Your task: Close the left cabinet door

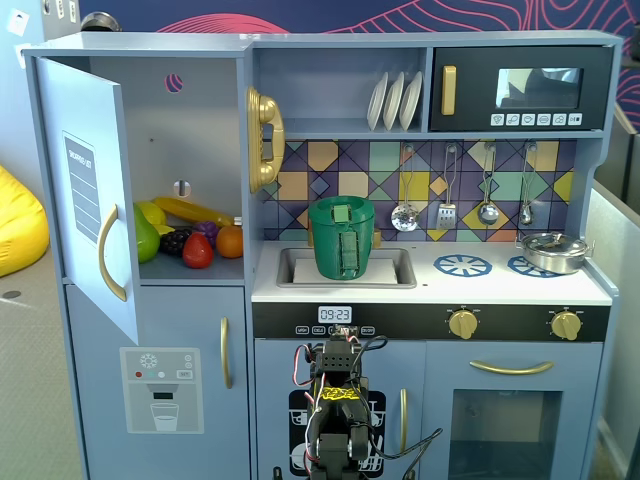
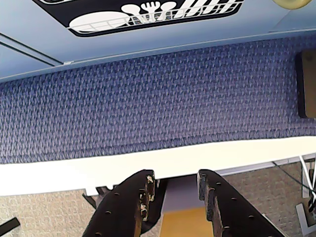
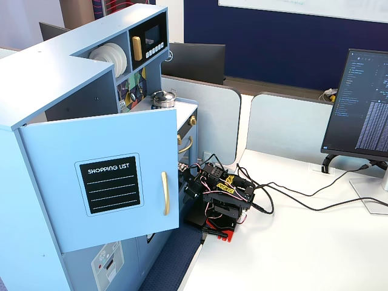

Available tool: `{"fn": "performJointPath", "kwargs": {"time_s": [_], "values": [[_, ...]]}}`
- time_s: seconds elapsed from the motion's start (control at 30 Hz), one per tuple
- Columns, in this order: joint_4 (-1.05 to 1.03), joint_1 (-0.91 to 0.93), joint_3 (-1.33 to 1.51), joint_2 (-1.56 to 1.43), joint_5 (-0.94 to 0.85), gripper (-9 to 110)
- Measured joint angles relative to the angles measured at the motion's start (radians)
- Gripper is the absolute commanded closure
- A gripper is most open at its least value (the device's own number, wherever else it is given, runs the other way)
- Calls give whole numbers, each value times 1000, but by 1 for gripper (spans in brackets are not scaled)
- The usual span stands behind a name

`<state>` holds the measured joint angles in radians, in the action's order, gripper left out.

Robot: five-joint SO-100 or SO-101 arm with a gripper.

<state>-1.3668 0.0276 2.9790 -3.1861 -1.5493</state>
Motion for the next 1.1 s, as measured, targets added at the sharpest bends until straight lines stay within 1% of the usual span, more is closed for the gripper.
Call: {"fn": "performJointPath", "kwargs": {"time_s": [0.37,0.47,0.5,0.6,0.63,0.77,0.93,1.03,1.1], "values": [[0,-32,0,0,0,101],[0,-89,0,0,0,101],[3,-133,0,0,2,101],[55,-339,-8,11,52,101],[107,-425,-15,21,66,101],[433,-788,-84,137,46,102],[885,-1230,-183,307,-101,102],[1063,-1433,-213,371,-232,101],[1131,-1509,-221,400,-314,101]]}}
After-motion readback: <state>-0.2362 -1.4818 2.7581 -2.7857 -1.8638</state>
